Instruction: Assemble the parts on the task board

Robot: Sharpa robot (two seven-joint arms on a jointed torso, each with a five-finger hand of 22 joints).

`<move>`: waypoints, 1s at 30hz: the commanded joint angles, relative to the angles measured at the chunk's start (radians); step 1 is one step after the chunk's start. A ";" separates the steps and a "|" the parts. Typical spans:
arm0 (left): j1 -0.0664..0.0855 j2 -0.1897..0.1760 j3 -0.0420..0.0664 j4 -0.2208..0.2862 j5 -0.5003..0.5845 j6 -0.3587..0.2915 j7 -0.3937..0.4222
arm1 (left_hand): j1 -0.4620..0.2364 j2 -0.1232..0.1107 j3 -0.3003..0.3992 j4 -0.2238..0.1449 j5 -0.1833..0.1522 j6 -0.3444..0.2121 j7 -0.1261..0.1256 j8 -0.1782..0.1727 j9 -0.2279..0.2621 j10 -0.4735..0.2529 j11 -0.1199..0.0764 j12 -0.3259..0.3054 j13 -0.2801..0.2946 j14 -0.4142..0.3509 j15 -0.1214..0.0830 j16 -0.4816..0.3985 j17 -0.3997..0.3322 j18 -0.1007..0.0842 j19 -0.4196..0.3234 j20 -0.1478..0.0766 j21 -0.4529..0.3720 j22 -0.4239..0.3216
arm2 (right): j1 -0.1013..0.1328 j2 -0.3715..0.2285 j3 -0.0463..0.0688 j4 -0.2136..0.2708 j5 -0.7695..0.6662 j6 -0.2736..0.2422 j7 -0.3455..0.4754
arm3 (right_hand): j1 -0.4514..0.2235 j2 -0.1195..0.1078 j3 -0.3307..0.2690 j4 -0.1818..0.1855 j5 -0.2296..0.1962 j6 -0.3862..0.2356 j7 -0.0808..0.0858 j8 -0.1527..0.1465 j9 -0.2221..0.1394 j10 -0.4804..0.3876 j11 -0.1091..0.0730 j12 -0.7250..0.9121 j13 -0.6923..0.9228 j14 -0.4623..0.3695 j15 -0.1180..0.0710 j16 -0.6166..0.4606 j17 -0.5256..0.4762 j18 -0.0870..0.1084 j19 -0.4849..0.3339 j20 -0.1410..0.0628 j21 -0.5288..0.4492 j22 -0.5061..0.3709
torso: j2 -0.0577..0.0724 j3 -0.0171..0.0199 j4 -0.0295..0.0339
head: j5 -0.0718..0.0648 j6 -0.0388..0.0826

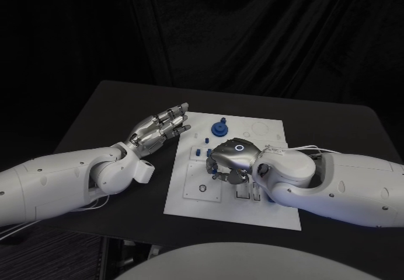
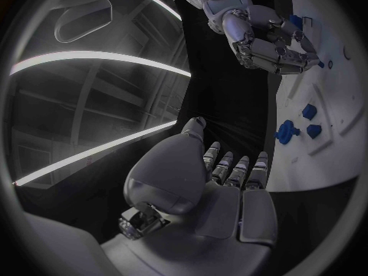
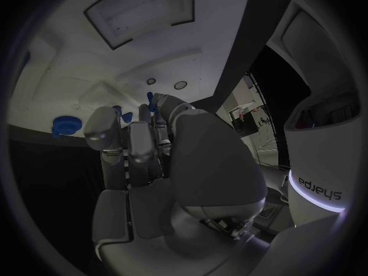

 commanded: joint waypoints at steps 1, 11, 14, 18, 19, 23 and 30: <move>-0.003 0.003 0.001 0.002 0.005 0.004 0.007 | 0.000 0.011 0.003 -0.004 0.002 -0.002 0.005 0.003 0.001 0.000 0.006 0.003 0.001 -0.002 0.006 0.003 0.001 -0.020 -0.003 -0.001 0.000 0.000 | -0.005 0.004 0.001 -0.005 -0.055 0.016 -0.001 | -0.004 -0.006 0.003 0.004 0.004 -0.009 0.000 0.000 -0.001 0.015 -0.008 -0.003 0.000 0.008 0.002 0.006 0.001 -0.018 0.007 -0.002 0.002 0.122 | -0.001 -0.0022 0.0039 | 0.001 0.000; -0.011 0.008 0.001 -0.002 0.005 0.011 0.006 | 0.000 0.011 0.003 -0.005 0.003 -0.003 0.006 0.003 0.001 0.000 0.007 0.003 0.001 -0.002 0.006 0.003 0.001 -0.020 -0.002 -0.001 0.000 0.002 | -0.013 0.002 0.001 -0.006 -0.061 0.015 -0.003 | -0.007 -0.008 0.003 0.005 0.001 -0.009 0.000 -0.001 -0.002 0.017 -0.008 -0.005 -0.002 0.006 0.003 0.002 -0.005 -0.018 0.006 -0.002 -0.002 0.121 | -0.003 -0.0022 0.0032 | 0.002 0.000; -0.013 0.010 0.001 -0.004 0.005 0.014 0.005 | 0.001 0.012 0.005 -0.006 0.003 -0.004 0.006 0.003 0.001 -0.001 0.007 0.004 0.001 -0.002 0.006 0.003 0.001 -0.021 -0.002 -0.001 0.000 0.003 | -0.014 -0.001 0.001 -0.004 -0.062 0.010 -0.002 | -0.009 -0.009 0.003 0.007 -0.001 -0.008 0.000 -0.002 -0.002 0.018 -0.008 -0.007 -0.003 0.006 0.003 0.001 -0.005 -0.017 0.005 -0.002 -0.003 0.121 | -0.005 -0.0031 -0.0006 | 0.007 0.000; -0.015 0.012 0.001 -0.007 0.005 0.017 0.005 | 0.001 0.012 0.005 -0.006 0.003 -0.004 0.006 0.003 0.001 -0.001 0.008 0.003 0.001 -0.002 0.006 0.003 0.001 -0.021 -0.002 -0.001 0.000 0.003 | -0.016 -0.002 0.001 -0.004 -0.062 0.009 -0.002 | -0.012 -0.010 0.003 0.009 -0.003 -0.008 -0.001 -0.002 -0.002 0.019 -0.008 -0.008 -0.005 0.006 0.003 0.002 -0.004 -0.018 0.006 -0.001 -0.002 0.121 | -0.005 -0.0025 -0.0046 | 0.011 0.000; -0.016 0.012 0.001 -0.008 0.005 0.019 0.005 | 0.002 0.012 0.005 -0.007 0.003 -0.005 0.007 0.003 0.000 -0.001 0.008 0.004 0.001 -0.002 0.007 0.003 0.001 -0.021 -0.002 -0.001 0.000 0.003 | -0.016 -0.003 0.001 -0.003 -0.062 0.009 -0.002 | -0.012 -0.010 0.003 0.009 -0.003 -0.008 -0.001 -0.002 -0.002 0.019 -0.008 -0.008 -0.005 0.006 0.003 0.002 -0.004 -0.018 0.006 -0.001 -0.002 0.121 | -0.005 -0.0022 -0.0045 | 0.011 0.000; -0.018 0.015 0.001 -0.011 0.005 0.023 0.006 | 0.002 0.008 0.004 -0.010 0.003 -0.005 0.007 0.002 0.000 -0.002 0.009 0.004 0.001 -0.002 0.007 0.003 0.001 -0.022 -0.003 -0.001 0.000 0.000 | -0.020 -0.006 0.001 -0.001 -0.062 0.009 -0.003 | -0.013 -0.010 0.003 0.009 -0.003 -0.007 -0.001 -0.002 -0.002 0.020 -0.008 -0.009 -0.005 0.006 0.003 0.002 -0.004 -0.018 0.006 -0.001 -0.001 0.121 | -0.005 -0.0006 -0.0023 | 0.010 0.000; -0.021 0.016 0.001 -0.016 0.005 0.026 0.007 | 0.002 0.007 0.004 -0.011 0.003 -0.006 0.007 0.002 0.000 -0.002 0.010 0.004 0.001 -0.002 0.007 0.003 0.001 -0.022 -0.004 -0.001 -0.001 -0.002 | -0.026 -0.009 0.001 0.002 -0.062 0.012 -0.005 | -0.015 -0.010 0.003 0.010 -0.004 -0.007 -0.001 -0.002 -0.002 0.021 -0.008 -0.009 -0.006 0.005 0.004 0.001 -0.006 -0.017 0.006 -0.001 -0.003 0.121 | -0.004 -0.0013 -0.0004 | 0.010 0.000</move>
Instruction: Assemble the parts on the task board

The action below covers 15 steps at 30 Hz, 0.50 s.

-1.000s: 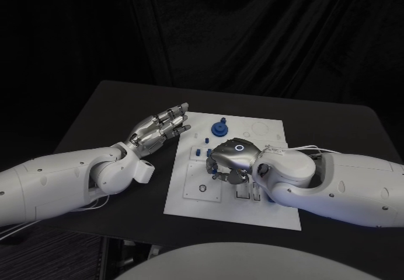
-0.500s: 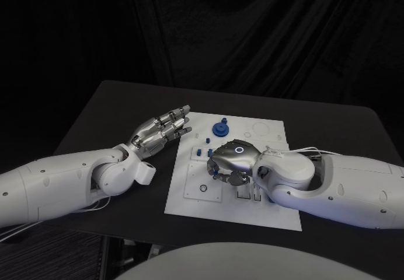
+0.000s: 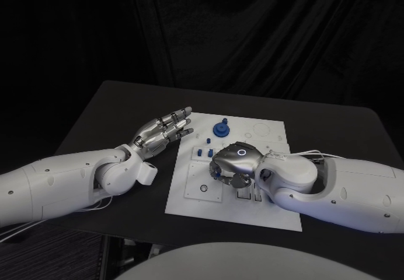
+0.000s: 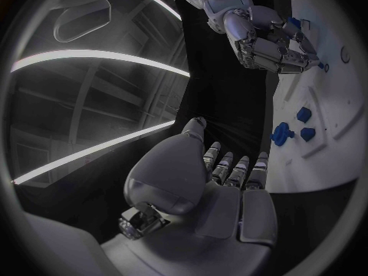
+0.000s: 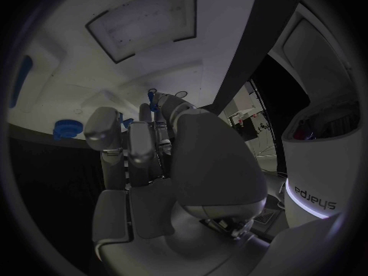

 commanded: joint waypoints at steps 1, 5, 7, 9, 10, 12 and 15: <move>-0.002 0.002 0.001 0.000 0.005 0.017 0.011 | -0.002 0.003 -0.002 -0.006 0.003 -0.002 0.003 0.002 0.000 0.002 0.007 0.004 0.001 -0.002 0.007 0.003 0.001 -0.006 -0.003 -0.001 -0.001 0.000 | -0.003 -0.001 0.000 0.004 -0.011 0.004 -0.005 | -0.004 0.001 0.001 0.007 -0.001 -0.007 -0.001 -0.002 -0.001 0.005 0.001 -0.002 0.002 0.003 0.001 0.001 -0.001 -0.017 0.006 -0.001 -0.003 0.121 | 0.001 -0.0003 0.0012 | -0.001 0.000; -0.004 0.003 0.001 -0.002 0.005 0.018 0.011 | -0.002 0.003 -0.002 -0.006 0.003 -0.002 0.003 0.002 0.000 0.002 0.007 0.004 0.001 -0.002 0.007 0.003 0.001 -0.006 -0.003 -0.001 -0.001 0.000 | -0.005 0.000 0.000 0.002 -0.011 0.003 -0.005 | -0.006 0.000 0.001 0.008 -0.002 -0.007 -0.001 -0.003 -0.001 0.006 0.001 -0.003 0.001 0.003 0.001 0.001 -0.002 -0.018 0.006 -0.001 -0.002 0.121 | 0.001 -0.0010 0.0012 | -0.001 0.000; -0.005 0.003 0.001 -0.002 0.005 0.019 0.010 | -0.002 0.003 -0.002 -0.006 0.003 -0.002 0.003 0.002 0.000 0.002 0.007 0.004 0.001 -0.002 0.007 0.003 0.001 -0.006 -0.003 -0.001 -0.001 0.000 | -0.005 0.001 0.000 0.000 -0.011 0.003 -0.005 | -0.008 0.000 0.001 0.009 -0.004 -0.006 -0.001 -0.003 -0.001 0.007 0.000 -0.004 0.000 0.003 0.001 0.002 0.000 -0.018 0.006 -0.001 -0.001 0.121 | 0.001 -0.0010 0.0014 | -0.002 0.000; -0.005 0.004 0.001 -0.003 0.005 0.019 0.010 | -0.002 0.003 -0.002 -0.006 0.003 -0.002 0.003 0.002 0.001 0.002 0.007 0.004 0.001 -0.002 0.007 0.003 0.001 -0.007 -0.003 -0.001 -0.001 0.001 | -0.007 0.002 0.000 -0.004 -0.011 0.000 -0.005 | -0.009 0.000 0.001 0.010 -0.005 -0.005 -0.001 -0.003 -0.001 0.008 0.000 -0.004 -0.001 0.004 0.001 0.002 0.000 -0.018 0.007 -0.001 0.000 0.122 | 0.001 -0.0007 0.0006 | -0.001 0.000; -0.005 0.004 0.001 -0.004 0.005 0.019 0.010 | -0.002 0.003 -0.002 -0.006 0.003 -0.002 0.003 0.002 0.001 0.002 0.007 0.004 0.001 -0.002 0.007 0.003 0.001 -0.007 -0.003 -0.001 -0.001 0.001 | -0.007 0.003 0.000 -0.004 -0.011 -0.001 -0.005 | -0.009 0.000 0.001 0.010 -0.005 -0.005 -0.001 -0.003 -0.001 0.008 0.000 -0.004 -0.001 0.004 0.001 0.002 0.000 -0.018 0.007 -0.001 0.000 0.122 | 0.001 -0.0005 0.0005 | -0.001 0.000; -0.005 0.004 0.001 -0.005 0.005 0.019 0.009 | -0.002 0.003 -0.002 -0.006 0.003 -0.002 0.003 0.002 0.001 0.002 0.007 0.004 0.001 -0.002 0.007 0.003 0.001 -0.007 -0.003 -0.001 -0.001 0.001 | -0.008 0.004 0.000 -0.008 -0.011 -0.003 -0.005 | -0.009 0.000 0.001 0.010 -0.005 -0.005 -0.001 -0.003 -0.001 0.008 0.000 -0.004 -0.001 0.004 0.001 0.002 0.000 -0.018 0.007 -0.001 0.000 0.122 | 0.001 -0.0004 0.0010 | 0.000 0.000; -0.006 0.005 0.001 -0.006 0.005 0.021 0.008 | -0.002 0.003 -0.002 -0.006 0.003 -0.002 0.003 0.002 0.001 0.002 0.007 0.004 0.001 -0.002 0.007 0.003 0.001 -0.007 -0.003 -0.001 -0.001 0.001 | -0.009 0.007 0.000 -0.013 -0.011 -0.005 -0.006 | -0.011 0.000 0.001 0.011 -0.006 -0.005 -0.001 -0.003 -0.001 0.009 0.000 -0.005 -0.001 0.004 0.001 0.003 0.001 -0.018 0.007 -0.001 0.000 0.122 | 0.001 -0.0008 0.0012 | -0.001 0.000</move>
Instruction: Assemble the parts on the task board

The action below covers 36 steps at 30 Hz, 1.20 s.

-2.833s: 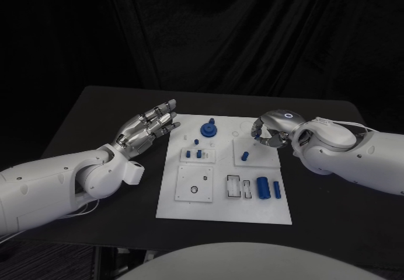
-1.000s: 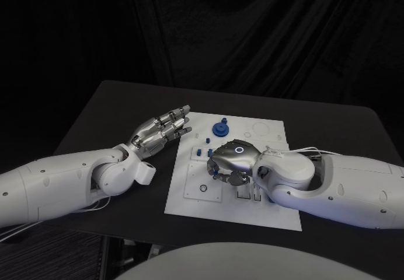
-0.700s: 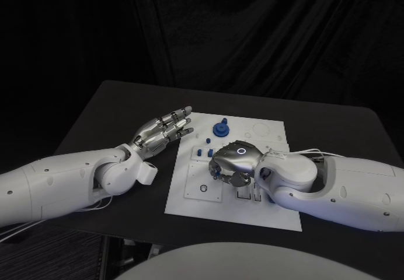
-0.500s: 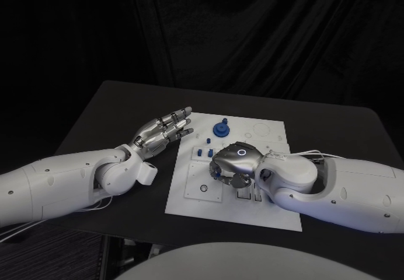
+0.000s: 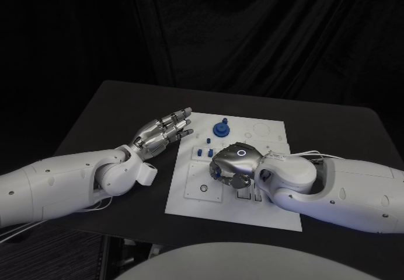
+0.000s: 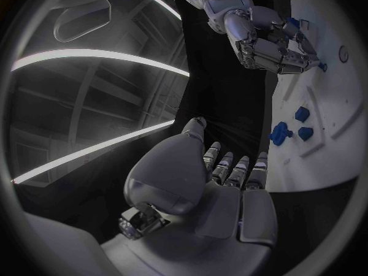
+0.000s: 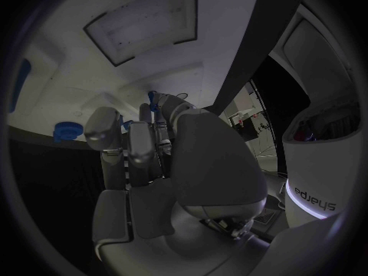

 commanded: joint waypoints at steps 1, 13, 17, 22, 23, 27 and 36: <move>-0.002 0.002 0.001 0.000 0.005 0.016 0.008 | -0.002 0.003 -0.002 -0.007 0.004 -0.002 0.003 0.002 0.001 0.002 0.007 0.005 0.001 -0.002 0.008 0.003 0.001 -0.007 -0.003 -0.001 -0.001 0.001 | -0.004 0.003 0.000 -0.005 -0.010 -0.004 -0.006 | -0.011 0.000 0.002 0.006 -0.007 -0.005 -0.002 -0.003 -0.001 0.009 0.000 -0.002 -0.002 0.005 0.001 0.004 0.001 -0.018 0.007 0.000 0.000 0.121 | 0.000 -0.0002 0.0004 | -0.001 0.000; -0.003 0.003 0.001 -0.002 0.005 0.021 0.006 | -0.002 0.004 -0.001 -0.007 0.004 -0.001 0.004 0.003 0.001 0.002 0.007 0.005 0.001 -0.002 0.008 0.003 0.001 -0.007 -0.003 -0.001 0.000 0.002 | -0.007 0.017 0.000 -0.016 -0.010 -0.003 -0.005 | -0.013 0.001 0.003 0.007 -0.012 -0.005 -0.002 -0.004 -0.002 0.011 0.000 -0.004 -0.004 0.005 0.001 0.004 0.001 -0.018 0.008 0.000 0.001 0.121 | 0.000 -0.0003 0.0000 | -0.001 0.000; -0.003 0.005 0.001 -0.003 0.005 0.022 0.007 | -0.002 0.004 -0.001 -0.008 0.004 -0.001 0.004 0.003 0.001 0.002 0.008 0.005 0.001 -0.002 0.008 0.003 0.001 -0.007 -0.002 -0.001 0.000 0.002 | -0.008 0.018 0.000 -0.015 -0.010 0.000 -0.005 | -0.013 0.001 0.003 0.008 -0.014 -0.005 -0.002 -0.004 -0.002 0.011 0.000 -0.005 -0.004 0.007 0.001 0.008 0.006 -0.019 0.010 0.000 0.007 0.122 | 0.000 -0.0003 0.0003 | -0.002 0.000; -0.005 0.007 0.001 -0.004 0.005 0.024 0.009 | -0.002 0.005 0.000 -0.008 0.004 -0.001 0.004 0.003 0.001 0.002 0.008 0.005 0.001 -0.001 0.008 0.003 0.001 -0.007 -0.002 -0.001 0.000 0.003 | -0.010 0.018 0.000 -0.013 -0.010 0.005 -0.006 | -0.014 0.001 0.003 0.009 -0.016 -0.005 -0.002 -0.005 -0.002 0.012 0.000 -0.005 -0.005 0.009 0.001 0.011 0.010 -0.020 0.012 0.000 0.012 0.124 | 0.000 0.0000 0.0007 | -0.001 0.000; -0.005 0.008 0.001 -0.004 0.005 0.025 0.009 | -0.002 0.005 0.000 -0.008 0.004 -0.001 0.004 0.003 0.001 0.002 0.008 0.005 0.001 -0.001 0.008 0.003 0.001 -0.007 -0.002 -0.001 0.000 0.003 | -0.010 0.018 0.000 -0.013 -0.010 0.006 -0.007 | -0.015 0.001 0.003 0.009 -0.017 -0.005 -0.002 -0.005 -0.002 0.012 -0.001 -0.006 -0.005 0.011 0.001 0.014 0.012 -0.021 0.014 0.000 0.016 0.125 | 0.000 0.0000 0.0009 | -0.002 0.000; -0.006 0.009 0.001 -0.004 0.005 0.025 0.009 | -0.002 0.006 0.001 -0.009 0.005 0.000 0.004 0.003 0.001 0.002 0.008 0.005 0.001 -0.001 0.009 0.004 0.002 -0.007 -0.002 -0.001 0.000 0.003 | -0.011 0.017 0.000 -0.012 -0.010 0.007 -0.008 | -0.015 0.001 0.003 0.009 -0.018 -0.005 -0.002 -0.005 -0.002 0.013 -0.001 -0.006 -0.006 0.012 0.001 0.015 0.014 -0.021 0.015 0.000 0.017 0.125 | 0.000 -0.0003 0.0009 | -0.001 0.000; -0.007 0.010 0.001 -0.007 0.005 0.027 0.007 | -0.002 0.006 0.001 -0.009 0.005 0.000 0.004 0.003 0.001 0.002 0.008 0.005 0.001 -0.001 0.009 0.004 0.002 -0.007 -0.002 -0.001 0.000 0.003 | -0.012 0.016 0.000 -0.010 0.009 0.008 -0.007 | -0.015 0.001 0.004 0.009 -0.019 -0.005 -0.002 -0.006 -0.002 0.014 -0.001 -0.008 -0.007 0.015 0.000 0.021 0.021 -0.023 0.018 0.000 0.026 0.127 | -0.001 -0.0001 -0.0003 | 0.000 0.000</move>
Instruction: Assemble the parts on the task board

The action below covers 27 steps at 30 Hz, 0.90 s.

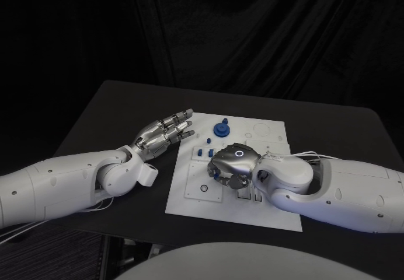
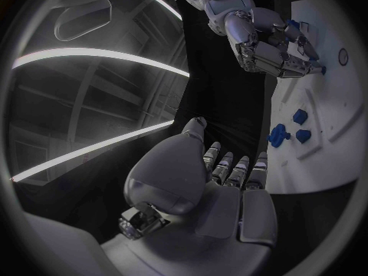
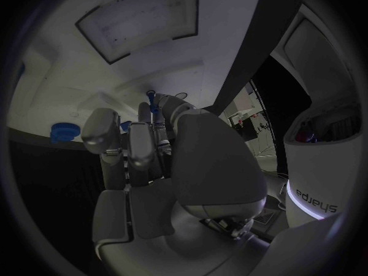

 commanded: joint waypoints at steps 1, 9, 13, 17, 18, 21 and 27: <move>-0.002 0.003 0.001 0.001 0.005 0.015 0.010 | -0.002 0.007 0.001 -0.003 0.005 0.000 0.004 0.003 0.001 0.002 0.008 0.006 0.001 -0.001 0.009 0.004 0.002 -0.008 -0.002 -0.001 0.000 0.001 | -0.004 -0.001 0.000 0.001 0.011 0.010 -0.007 | -0.006 0.001 0.002 0.006 -0.004 -0.005 -0.003 -0.006 0.000 0.007 -0.001 -0.007 0.000 0.010 0.001 0.003 0.001 -0.006 0.004 0.000 0.003 0.127 | -0.001 0.0003 -0.0008 | -0.002 0.000; -0.003 0.005 0.001 0.000 0.005 0.015 0.007 | -0.001 0.008 0.002 -0.004 0.005 -0.001 0.005 0.003 0.001 0.001 0.008 0.006 0.001 0.000 0.009 0.004 0.002 -0.008 -0.002 -0.001 0.000 0.000 | -0.004 0.000 0.000 -0.002 0.016 0.010 -0.007 | -0.006 0.001 0.002 0.006 -0.005 -0.006 -0.002 -0.007 0.000 0.007 -0.001 -0.008 -0.001 0.010 0.001 0.002 0.000 -0.006 0.004 0.000 0.003 0.127 | 0.001 0.0011 -0.0001 | -0.001 0.000; -0.003 0.005 0.001 0.000 0.005 0.015 0.006 | -0.001 0.009 0.003 -0.005 0.005 -0.001 0.005 0.003 0.001 0.001 0.007 0.006 0.001 0.000 0.009 0.004 0.002 -0.008 -0.002 -0.001 0.000 0.000 | -0.005 0.003 0.000 -0.007 0.017 0.014 -0.008 | -0.006 0.001 0.003 0.005 -0.005 -0.006 -0.002 -0.007 -0.001 0.007 -0.001 -0.008 -0.001 0.010 0.001 0.002 -0.001 -0.006 0.004 0.000 0.001 0.127 | 0.002 0.0011 -0.0017 | -0.001 0.000; -0.003 0.005 0.001 0.000 0.005 0.016 0.004 | -0.001 0.009 0.003 -0.005 0.005 -0.001 0.005 0.003 0.001 0.001 0.007 0.006 0.001 0.000 0.009 0.004 0.002 -0.008 -0.002 -0.001 0.000 0.000 | -0.008 0.005 0.000 -0.013 0.017 0.018 -0.009 | -0.005 -0.001 0.005 0.005 -0.006 -0.011 -0.001 -0.011 -0.003 0.003 0.000 -0.013 -0.004 0.008 0.001 -0.001 -0.006 -0.005 0.003 0.000 -0.004 0.126 | 0.002 -0.0001 0.0002 | 0.000 0.000; -0.003 0.005 0.001 0.000 0.005 0.016 0.004 | -0.001 0.009 0.003 -0.005 0.005 -0.001 0.005 0.003 0.001 0.001 0.007 0.006 0.001 0.000 0.009 0.004 0.002 -0.008 -0.002 -0.001 0.000 0.000 | -0.008 0.006 0.000 -0.014 0.017 0.019 -0.009 | -0.005 -0.001 0.005 0.005 -0.006 -0.011 -0.001 -0.011 -0.003 0.003 0.000 -0.013 -0.004 0.008 0.001 -0.001 -0.006 -0.005 0.003 0.000 -0.004 0.126 | 0.002 -0.0001 0.0001 | 0.000 0.000; -0.003 0.005 0.001 0.000 0.005 0.016 0.003 | 0.000 0.009 0.004 -0.006 0.005 -0.001 0.006 0.003 0.001 0.001 0.007 0.006 0.001 0.000 0.009 0.005 0.002 -0.008 -0.002 -0.001 0.000 0.001 | -0.011 0.007 0.000 -0.016 0.017 0.020 -0.008 | -0.006 -0.002 0.006 0.005 -0.007 -0.016 0.000 -0.016 -0.005 -0.001 0.002 -0.018 -0.007 0.006 0.002 -0.004 -0.010 -0.004 0.001 0.000 -0.009 0.124 | 0.002 0.0001 -0.0002 | 0.001 0.000; -0.004 0.006 0.001 -0.002 0.005 0.018 0.000 | 0.001 0.012 0.007 -0.010 0.006 0.004 0.013 0.004 0.002 0.000 0.005 0.006 0.001 0.000 0.010 0.005 0.002 -0.009 -0.001 -0.001 0.000 0.000 | -0.016 0.008 0.000 -0.019 0.017 0.024 -0.007 | -0.010 -0.009 0.013 0.008 -0.020 -0.060 0.003 -0.048 -0.022 -0.023 0.006 -0.036 -0.015 -0.003 0.005 -0.016 -0.023 -0.001 -0.008 0.003 -0.030 0.119 | 0.001 -0.0001 0.0008 | -0.001 0.000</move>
